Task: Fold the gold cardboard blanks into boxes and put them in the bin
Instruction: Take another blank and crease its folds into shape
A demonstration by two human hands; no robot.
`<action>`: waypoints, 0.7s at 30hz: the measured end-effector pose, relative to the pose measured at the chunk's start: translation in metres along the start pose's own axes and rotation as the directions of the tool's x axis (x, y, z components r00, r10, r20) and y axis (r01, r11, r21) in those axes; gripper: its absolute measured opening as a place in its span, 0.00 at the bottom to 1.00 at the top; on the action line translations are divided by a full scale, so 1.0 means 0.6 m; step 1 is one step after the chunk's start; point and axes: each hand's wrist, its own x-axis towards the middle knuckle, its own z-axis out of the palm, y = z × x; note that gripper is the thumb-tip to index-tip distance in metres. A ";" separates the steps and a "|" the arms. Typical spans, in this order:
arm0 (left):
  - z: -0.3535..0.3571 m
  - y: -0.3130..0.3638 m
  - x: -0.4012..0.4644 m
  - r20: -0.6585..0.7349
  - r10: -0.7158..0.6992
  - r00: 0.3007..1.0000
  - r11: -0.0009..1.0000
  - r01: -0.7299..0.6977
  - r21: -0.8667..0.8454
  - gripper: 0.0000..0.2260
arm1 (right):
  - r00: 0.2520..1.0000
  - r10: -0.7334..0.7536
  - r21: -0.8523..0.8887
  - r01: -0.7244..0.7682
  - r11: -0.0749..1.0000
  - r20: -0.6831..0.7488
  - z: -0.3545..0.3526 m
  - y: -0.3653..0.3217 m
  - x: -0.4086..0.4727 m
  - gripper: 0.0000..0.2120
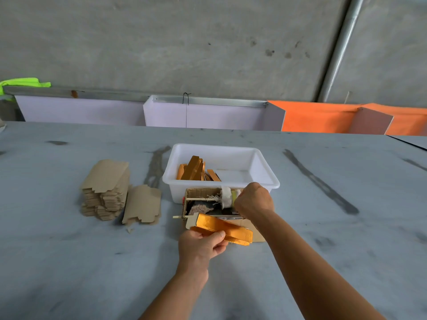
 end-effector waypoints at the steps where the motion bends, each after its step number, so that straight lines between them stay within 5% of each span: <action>1: 0.000 -0.001 0.002 -0.002 -0.001 1.000 1.000 0.001 -0.001 0.08 | 1.000 0.009 0.001 -0.009 1.000 0.012 -0.002 -0.002 -0.002 0.10; 21: 0.011 -0.006 0.001 -0.067 0.007 0.998 1.000 -0.006 0.015 0.09 | 0.998 0.025 0.510 -0.051 0.858 0.058 -0.013 0.044 -0.096 0.10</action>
